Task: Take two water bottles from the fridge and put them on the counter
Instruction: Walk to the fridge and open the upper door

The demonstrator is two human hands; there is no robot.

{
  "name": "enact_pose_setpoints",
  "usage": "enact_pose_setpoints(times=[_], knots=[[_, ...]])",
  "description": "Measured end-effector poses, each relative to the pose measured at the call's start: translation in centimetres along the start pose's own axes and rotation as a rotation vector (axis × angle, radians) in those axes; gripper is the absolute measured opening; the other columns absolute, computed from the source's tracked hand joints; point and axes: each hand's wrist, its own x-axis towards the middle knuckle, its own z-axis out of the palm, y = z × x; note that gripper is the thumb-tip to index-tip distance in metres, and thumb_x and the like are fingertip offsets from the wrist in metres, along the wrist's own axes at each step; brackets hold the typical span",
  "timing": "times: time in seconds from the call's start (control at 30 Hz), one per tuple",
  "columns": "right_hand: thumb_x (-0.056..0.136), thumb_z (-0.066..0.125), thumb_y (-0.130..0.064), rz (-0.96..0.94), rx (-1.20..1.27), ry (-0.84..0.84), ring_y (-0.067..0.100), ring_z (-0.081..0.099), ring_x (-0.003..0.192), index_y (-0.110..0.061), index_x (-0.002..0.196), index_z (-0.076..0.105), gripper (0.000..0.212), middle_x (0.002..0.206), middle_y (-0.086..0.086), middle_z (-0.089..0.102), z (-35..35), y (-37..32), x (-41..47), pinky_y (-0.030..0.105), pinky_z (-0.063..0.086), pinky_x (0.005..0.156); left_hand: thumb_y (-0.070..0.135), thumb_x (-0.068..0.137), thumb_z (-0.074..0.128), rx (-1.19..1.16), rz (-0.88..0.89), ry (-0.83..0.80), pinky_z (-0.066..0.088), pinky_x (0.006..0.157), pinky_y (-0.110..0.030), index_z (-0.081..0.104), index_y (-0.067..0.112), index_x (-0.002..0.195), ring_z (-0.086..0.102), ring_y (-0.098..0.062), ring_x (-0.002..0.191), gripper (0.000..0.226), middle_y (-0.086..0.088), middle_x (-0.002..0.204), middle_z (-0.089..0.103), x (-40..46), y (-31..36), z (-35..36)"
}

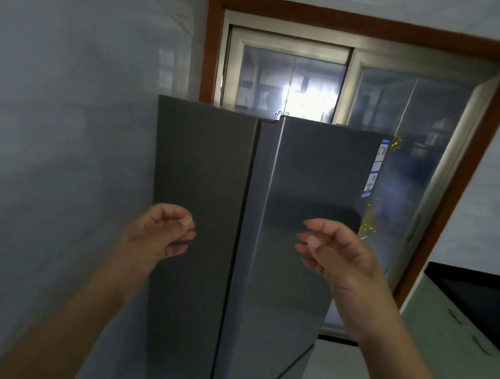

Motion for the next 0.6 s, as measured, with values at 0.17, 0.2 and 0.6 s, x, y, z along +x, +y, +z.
enact_pose_setpoints(times=[0.17,0.2,0.6], knots=[[0.065,0.083,-0.044,-0.042,-0.063,0.032,0.032,0.068,0.098,-0.027,0.101,0.076,0.041,0.105,0.022,0.069,0.1,0.2,4.2,0.045,0.053,0.096,0.031,0.075,0.074,-0.012,0.013,-0.111,0.055,0.078,-0.032,0.074,0.029,0.081,0.075,-0.012,0.083,0.007,0.003,0.085,0.078,6.0,-1.1,1.1],[0.060,0.086,-0.053,-0.055,-0.059,0.041,0.030,0.069,0.099,-0.026,0.102,0.076,0.051,0.106,0.022,0.070,0.1,0.0,4.9,0.044,0.054,0.096,0.038,0.068,0.075,-0.004,0.017,-0.134,0.056,0.078,-0.031,0.075,0.032,0.080,0.075,-0.011,0.084,0.014,0.003,0.087,0.078,6.8,-1.1,1.4],[0.088,0.071,-0.022,-0.591,-0.597,0.014,0.005,0.063,0.110,-0.021,0.117,0.067,0.030,0.111,-0.008,0.068,2.8,-6.4,16.5,0.023,0.048,0.099,0.030,0.065,0.083,-0.016,0.074,-0.122,0.056,0.079,-0.032,0.075,0.031,0.079,0.074,-0.017,0.089,0.016,0.001,0.087,0.076,11.8,0.2,2.2]])
